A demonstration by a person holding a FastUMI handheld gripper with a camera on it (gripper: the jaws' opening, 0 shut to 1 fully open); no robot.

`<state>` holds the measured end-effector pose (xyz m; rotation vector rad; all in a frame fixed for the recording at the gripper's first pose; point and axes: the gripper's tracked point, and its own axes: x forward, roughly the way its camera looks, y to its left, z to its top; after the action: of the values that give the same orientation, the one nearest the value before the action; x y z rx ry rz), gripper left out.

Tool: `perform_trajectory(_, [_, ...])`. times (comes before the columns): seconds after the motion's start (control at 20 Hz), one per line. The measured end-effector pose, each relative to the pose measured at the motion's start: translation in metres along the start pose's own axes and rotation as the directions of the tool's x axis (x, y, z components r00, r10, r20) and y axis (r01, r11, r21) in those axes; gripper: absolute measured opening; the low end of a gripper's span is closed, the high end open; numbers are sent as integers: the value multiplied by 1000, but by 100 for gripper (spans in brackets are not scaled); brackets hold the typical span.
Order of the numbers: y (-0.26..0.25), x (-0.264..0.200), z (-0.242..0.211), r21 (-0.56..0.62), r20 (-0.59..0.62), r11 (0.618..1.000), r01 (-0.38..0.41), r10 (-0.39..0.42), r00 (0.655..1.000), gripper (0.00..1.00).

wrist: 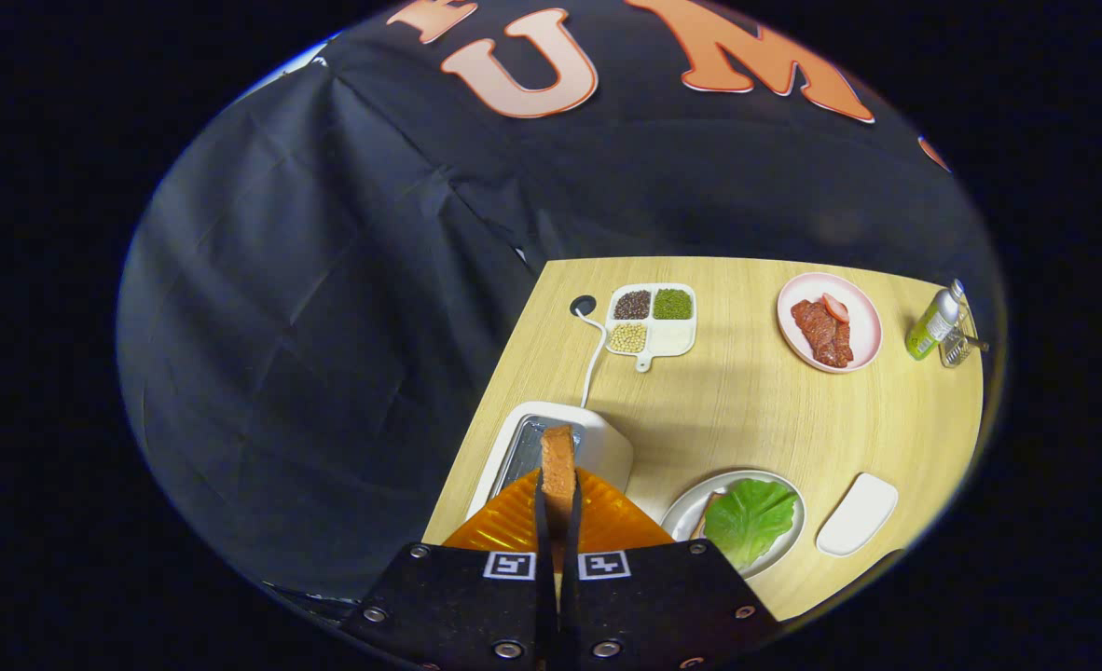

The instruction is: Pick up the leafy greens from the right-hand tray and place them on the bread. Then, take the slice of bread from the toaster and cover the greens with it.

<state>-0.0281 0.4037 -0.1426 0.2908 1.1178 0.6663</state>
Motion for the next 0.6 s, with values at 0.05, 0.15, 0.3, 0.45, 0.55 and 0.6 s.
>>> perform_trajectory(0.05, [-9,-3,-3,27,1,1000,-11,11,1000,2])
perform_trajectory(0.15, [-32,-5,-11,96,-1,995,-38,39,999,2])
perform_trajectory(0.3, [-67,-2,-29,195,-6,979,-58,61,998,2])
perform_trajectory(0.45, [-98,6,-47,238,-12,969,-60,65,998,3])
perform_trajectory(0.55, [-116,13,-61,256,-19,965,-65,72,997,3])
perform_trajectory(0.6, [-125,18,-69,268,-30,962,-59,69,997,3])
